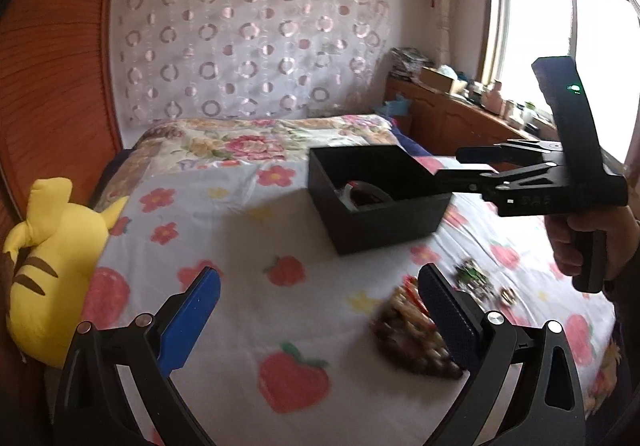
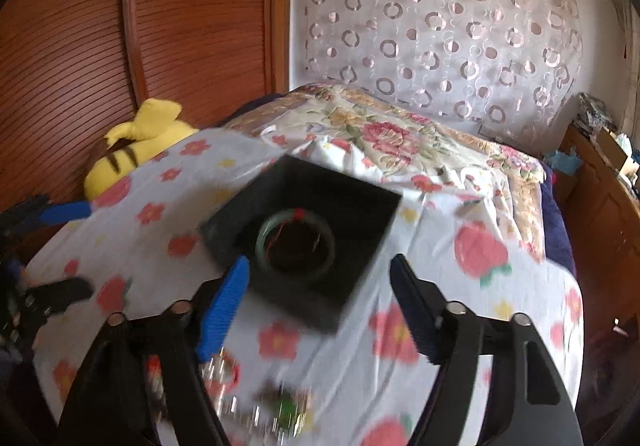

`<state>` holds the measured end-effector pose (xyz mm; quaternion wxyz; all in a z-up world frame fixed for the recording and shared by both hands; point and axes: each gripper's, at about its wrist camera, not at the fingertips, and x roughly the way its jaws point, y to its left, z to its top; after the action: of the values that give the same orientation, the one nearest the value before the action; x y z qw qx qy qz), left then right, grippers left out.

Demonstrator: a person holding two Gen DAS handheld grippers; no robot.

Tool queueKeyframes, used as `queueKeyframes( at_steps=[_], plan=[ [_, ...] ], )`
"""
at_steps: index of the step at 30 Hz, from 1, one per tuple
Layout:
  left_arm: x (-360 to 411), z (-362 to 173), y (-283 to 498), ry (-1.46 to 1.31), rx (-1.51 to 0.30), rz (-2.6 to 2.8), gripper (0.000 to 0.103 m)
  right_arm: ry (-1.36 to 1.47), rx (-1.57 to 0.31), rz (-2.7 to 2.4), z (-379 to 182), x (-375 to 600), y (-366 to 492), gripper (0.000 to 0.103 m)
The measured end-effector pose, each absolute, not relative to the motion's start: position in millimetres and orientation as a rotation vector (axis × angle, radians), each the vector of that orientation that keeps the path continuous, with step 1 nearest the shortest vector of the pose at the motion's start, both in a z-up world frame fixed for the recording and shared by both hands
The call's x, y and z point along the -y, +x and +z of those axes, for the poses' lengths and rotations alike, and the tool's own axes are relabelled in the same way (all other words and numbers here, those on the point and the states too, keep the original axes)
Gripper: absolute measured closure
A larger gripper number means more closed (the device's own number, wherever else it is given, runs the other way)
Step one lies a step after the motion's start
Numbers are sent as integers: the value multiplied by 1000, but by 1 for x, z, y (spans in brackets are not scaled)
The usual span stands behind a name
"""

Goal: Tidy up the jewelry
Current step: 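Lower the jade bangle into the black box and open the right gripper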

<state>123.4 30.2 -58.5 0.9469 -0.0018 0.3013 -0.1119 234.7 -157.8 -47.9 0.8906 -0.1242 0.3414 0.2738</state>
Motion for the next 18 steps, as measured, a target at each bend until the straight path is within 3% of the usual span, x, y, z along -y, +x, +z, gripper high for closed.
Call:
queueKeyframes(
  at_steps=[2,14,18],
  plan=[
    [-23,-62,117,3,-621,-234,8,-267,-726,581,-55,170,215,40],
    [-9,-88,96,-12,-696,-287,8,-330,-877,586,-108,203,154,48],
    [-10,-89,95,-12,-699,-288,8,-345,-885,574,-115,202,153,57]
  ],
)
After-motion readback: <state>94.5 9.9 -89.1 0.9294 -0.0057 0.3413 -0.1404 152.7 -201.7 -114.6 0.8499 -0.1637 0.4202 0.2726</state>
